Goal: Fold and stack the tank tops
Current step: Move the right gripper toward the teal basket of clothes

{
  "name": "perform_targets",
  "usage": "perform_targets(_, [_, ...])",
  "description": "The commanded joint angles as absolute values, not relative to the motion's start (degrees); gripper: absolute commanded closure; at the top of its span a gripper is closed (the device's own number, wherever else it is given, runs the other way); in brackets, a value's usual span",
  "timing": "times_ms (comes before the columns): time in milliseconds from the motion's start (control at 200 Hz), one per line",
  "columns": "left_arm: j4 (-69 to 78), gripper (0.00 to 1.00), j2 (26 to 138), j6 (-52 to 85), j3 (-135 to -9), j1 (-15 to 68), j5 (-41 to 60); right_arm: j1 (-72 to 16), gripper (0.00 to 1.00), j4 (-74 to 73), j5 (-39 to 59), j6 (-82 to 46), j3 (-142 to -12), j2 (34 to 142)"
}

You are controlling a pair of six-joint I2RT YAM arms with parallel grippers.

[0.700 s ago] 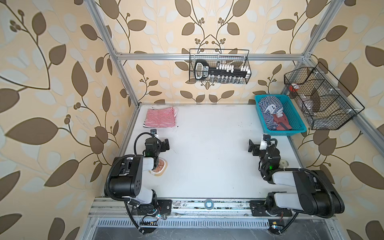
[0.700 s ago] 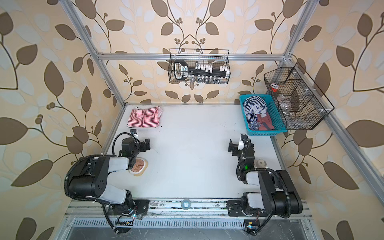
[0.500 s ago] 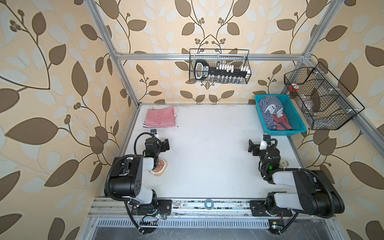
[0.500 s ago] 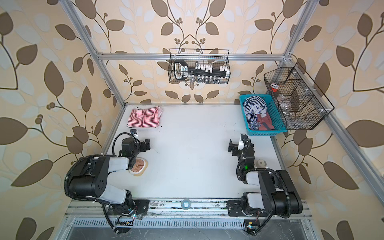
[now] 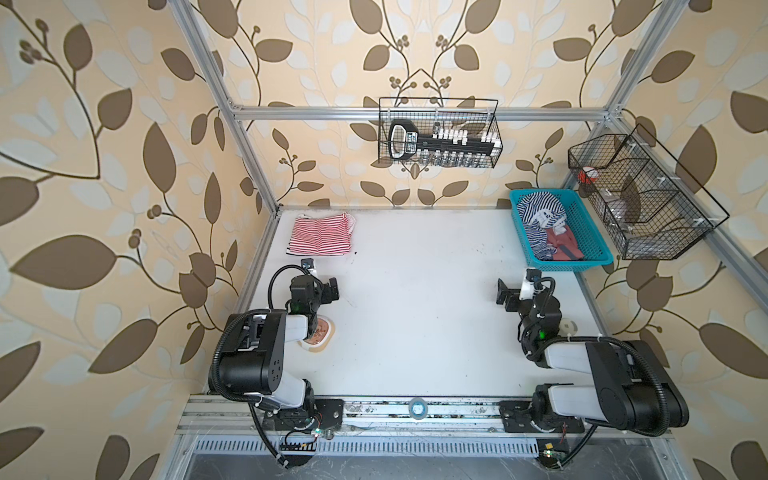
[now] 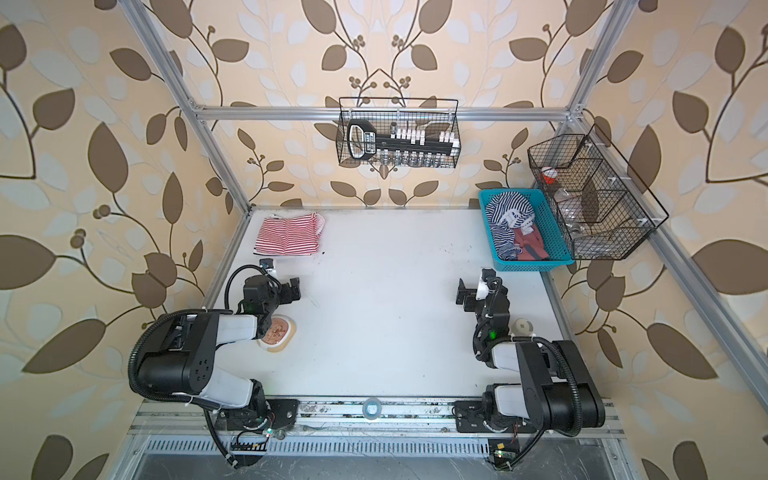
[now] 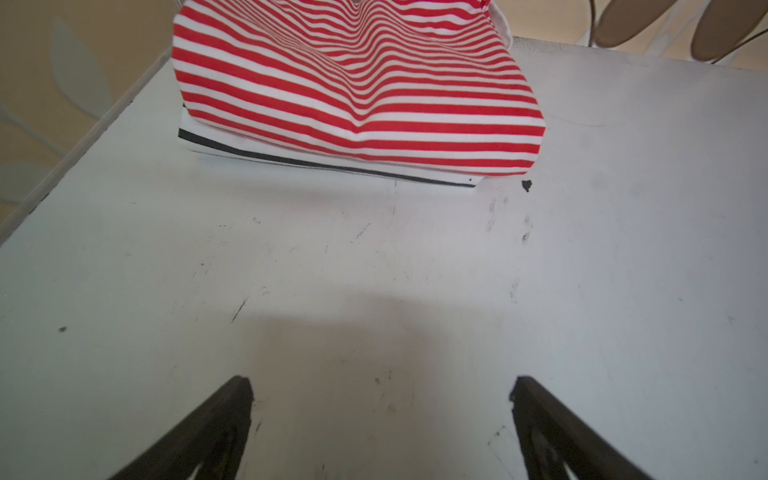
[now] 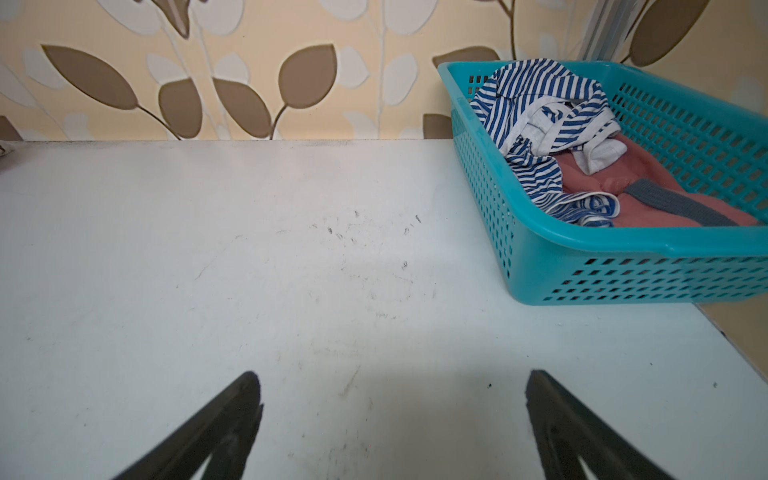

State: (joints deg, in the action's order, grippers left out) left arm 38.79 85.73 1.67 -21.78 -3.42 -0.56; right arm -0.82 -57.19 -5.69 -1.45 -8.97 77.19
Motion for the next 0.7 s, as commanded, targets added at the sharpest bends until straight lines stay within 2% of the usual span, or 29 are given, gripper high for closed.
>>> perform_targets(0, [39.9,0.01,85.7,2.0,-23.2,-3.6,-1.6,-0.6,0.00,-58.4,-4.8,-0.9,-10.4,77.4])
perform_targets(535, [39.6,0.01,85.8,2.1,-23.5,-3.6,-1.5,-0.6,0.00,-58.6,-4.9,-0.7,-10.3,77.4])
perform_targets(650, [40.0,0.01,85.4,2.1,-23.1,-3.6,-1.7,-0.6,0.09,-56.8,-5.9,-1.1,-11.2,76.7])
perform_targets(695, [38.8,0.07,84.9,2.6,-24.0,-3.6,-3.0,-0.6,0.09,-55.7,-6.3,-1.3,-11.6,75.7])
